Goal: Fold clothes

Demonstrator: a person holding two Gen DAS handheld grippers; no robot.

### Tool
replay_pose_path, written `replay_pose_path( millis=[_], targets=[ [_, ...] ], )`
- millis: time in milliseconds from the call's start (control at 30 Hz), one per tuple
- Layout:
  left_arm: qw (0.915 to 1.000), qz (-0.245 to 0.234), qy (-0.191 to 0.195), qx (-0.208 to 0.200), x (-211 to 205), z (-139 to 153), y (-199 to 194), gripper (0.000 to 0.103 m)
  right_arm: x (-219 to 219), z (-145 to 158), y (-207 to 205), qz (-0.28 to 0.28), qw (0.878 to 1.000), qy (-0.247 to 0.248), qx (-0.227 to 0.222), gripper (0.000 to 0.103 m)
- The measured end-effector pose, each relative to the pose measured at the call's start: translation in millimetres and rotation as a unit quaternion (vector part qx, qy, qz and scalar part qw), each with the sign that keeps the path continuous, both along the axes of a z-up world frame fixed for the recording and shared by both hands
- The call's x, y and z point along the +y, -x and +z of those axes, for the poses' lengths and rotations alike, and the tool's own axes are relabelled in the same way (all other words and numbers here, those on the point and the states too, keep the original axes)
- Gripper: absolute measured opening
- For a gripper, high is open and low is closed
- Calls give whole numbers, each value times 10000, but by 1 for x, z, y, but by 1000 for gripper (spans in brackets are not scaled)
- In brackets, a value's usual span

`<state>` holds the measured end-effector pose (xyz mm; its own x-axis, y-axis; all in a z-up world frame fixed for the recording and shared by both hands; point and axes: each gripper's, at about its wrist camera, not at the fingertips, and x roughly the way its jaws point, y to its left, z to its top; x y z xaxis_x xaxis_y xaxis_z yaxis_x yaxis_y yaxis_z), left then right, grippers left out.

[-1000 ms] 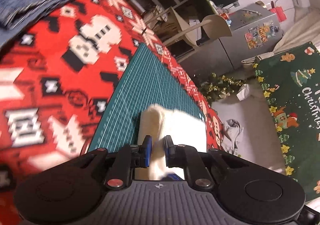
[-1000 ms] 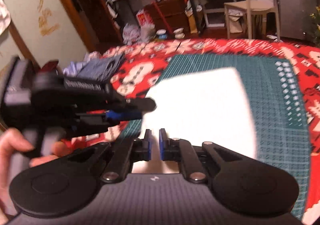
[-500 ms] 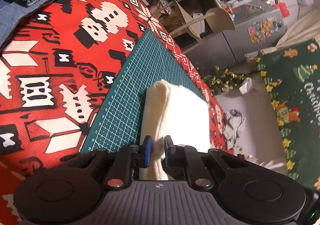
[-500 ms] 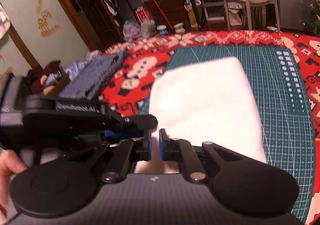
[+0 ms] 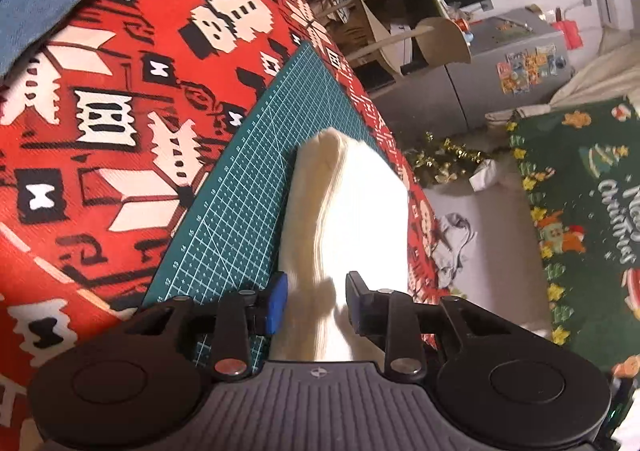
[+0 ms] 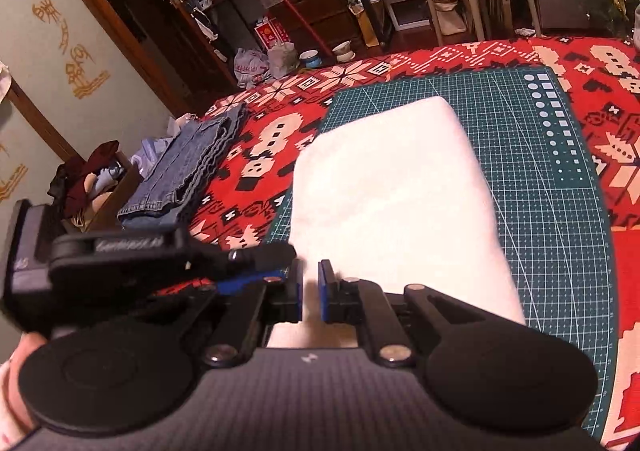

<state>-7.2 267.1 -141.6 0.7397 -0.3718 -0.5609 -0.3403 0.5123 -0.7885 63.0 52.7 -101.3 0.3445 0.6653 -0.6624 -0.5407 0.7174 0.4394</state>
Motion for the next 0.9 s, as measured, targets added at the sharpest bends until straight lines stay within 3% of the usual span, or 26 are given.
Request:
replay_pose_path(
  millis=[33, 67, 100, 233, 500, 567, 667, 733, 800, 900],
  targets=[
    [10000, -13, -86, 18, -2, 1, -1, 28, -1, -3, 1, -26, 10000, -16, 48, 8],
    [10000, -19, -87, 21, -4, 0, -1, 13, -3, -5, 1, -52, 9999, -42, 100, 8],
    [10000, -12, -28, -12, -5, -2, 0, 7, -4, -8, 2, -79, 9998, -67, 153, 8],
    [9997, 86, -198, -72, -9, 2, 9, 6, -10, -13, 8, -153, 9989, -298, 333, 8],
    [9990, 92, -431, -14, -14, 7, 15, 8, -17, -14, 28, -219, 9988, -277, 339, 8],
    [9988, 83, -487, 5, -17, 8, 18, 19, -21, -14, 30, -275, 9984, -315, 377, 9],
    [9996, 14, -256, -68, -20, 4, 25, 26, -27, -14, 34, -359, 9977, -371, 434, 9],
    [9998, -33, -193, -54, -23, 2, 27, 24, -29, -15, 36, -387, 9974, -387, 479, 9],
    [9995, -28, -313, -12, -28, 2, 27, 8, -28, -17, 35, -374, 9974, -348, 513, 9],
    [9981, -12, -618, 35, -33, 6, 30, 7, -30, -18, 38, -374, 9971, -347, 567, 9]
  ],
)
